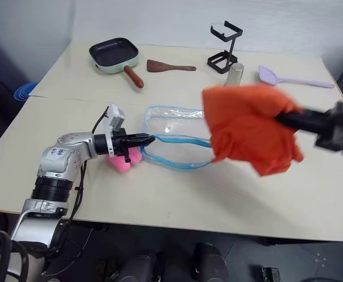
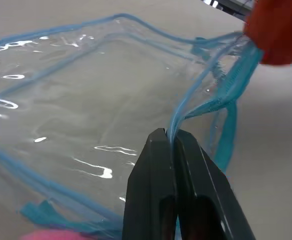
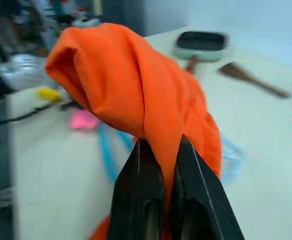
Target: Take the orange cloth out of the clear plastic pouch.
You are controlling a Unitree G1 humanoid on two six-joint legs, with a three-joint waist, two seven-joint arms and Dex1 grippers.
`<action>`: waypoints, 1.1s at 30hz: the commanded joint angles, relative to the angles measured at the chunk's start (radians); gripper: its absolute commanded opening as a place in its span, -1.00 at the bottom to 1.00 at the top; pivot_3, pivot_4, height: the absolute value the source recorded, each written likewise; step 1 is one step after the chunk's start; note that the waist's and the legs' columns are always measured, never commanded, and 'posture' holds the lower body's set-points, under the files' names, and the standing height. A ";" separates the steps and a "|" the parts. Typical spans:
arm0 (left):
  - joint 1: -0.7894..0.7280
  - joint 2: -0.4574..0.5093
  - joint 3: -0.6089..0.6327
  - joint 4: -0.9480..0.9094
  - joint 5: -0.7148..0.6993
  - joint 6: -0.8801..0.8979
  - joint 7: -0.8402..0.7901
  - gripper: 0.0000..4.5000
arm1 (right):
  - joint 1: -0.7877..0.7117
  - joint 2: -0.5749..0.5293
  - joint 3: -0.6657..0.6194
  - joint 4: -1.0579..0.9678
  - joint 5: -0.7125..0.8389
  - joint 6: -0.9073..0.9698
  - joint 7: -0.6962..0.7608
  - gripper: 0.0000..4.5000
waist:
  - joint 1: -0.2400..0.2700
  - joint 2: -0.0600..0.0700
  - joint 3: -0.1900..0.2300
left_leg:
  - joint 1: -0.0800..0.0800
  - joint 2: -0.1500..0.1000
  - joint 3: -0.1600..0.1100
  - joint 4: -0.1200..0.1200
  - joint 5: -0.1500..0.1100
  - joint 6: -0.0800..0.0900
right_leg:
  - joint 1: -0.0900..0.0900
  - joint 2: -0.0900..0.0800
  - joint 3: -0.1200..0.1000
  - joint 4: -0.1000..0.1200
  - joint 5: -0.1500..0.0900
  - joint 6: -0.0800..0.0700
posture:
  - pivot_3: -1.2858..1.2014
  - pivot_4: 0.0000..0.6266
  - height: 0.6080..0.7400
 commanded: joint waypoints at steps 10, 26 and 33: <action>-0.008 0.026 -0.064 -0.014 0.057 -0.165 -0.087 -1.00 | -0.007 0.018 0.312 0.653 -0.634 -1.193 0.070 -0.99 | -0.001 0.001 0.001 | -0.001 0.000 0.002 0.000 0.000 0.000 | -0.001 0.000 -0.001 0.000 0.000 0.001 | 0.03 -0.52 1.00; 0.318 0.322 0.192 -0.423 -0.181 -0.146 -0.304 0.32 | 0.752 0.236 0.022 -0.107 -0.163 -0.840 0.013 0.77 | -0.026 0.005 0.002 | 0.003 0.007 0.001 -0.001 -0.001 -0.003 | 0.001 0.004 0.002 0.000 0.001 0.000 | 0.03 -0.52 1.00; 0.830 0.339 0.380 -0.585 -0.044 -0.455 -0.245 0.32 | 0.652 0.347 0.293 -0.227 -0.279 -0.825 0.018 0.98 | -0.021 0.008 0.003 | 0.017 0.006 0.001 -0.004 -0.005 -0.002 | 0.013 0.002 0.006 -0.009 0.000 -0.002 | 0.03 -0.52 1.00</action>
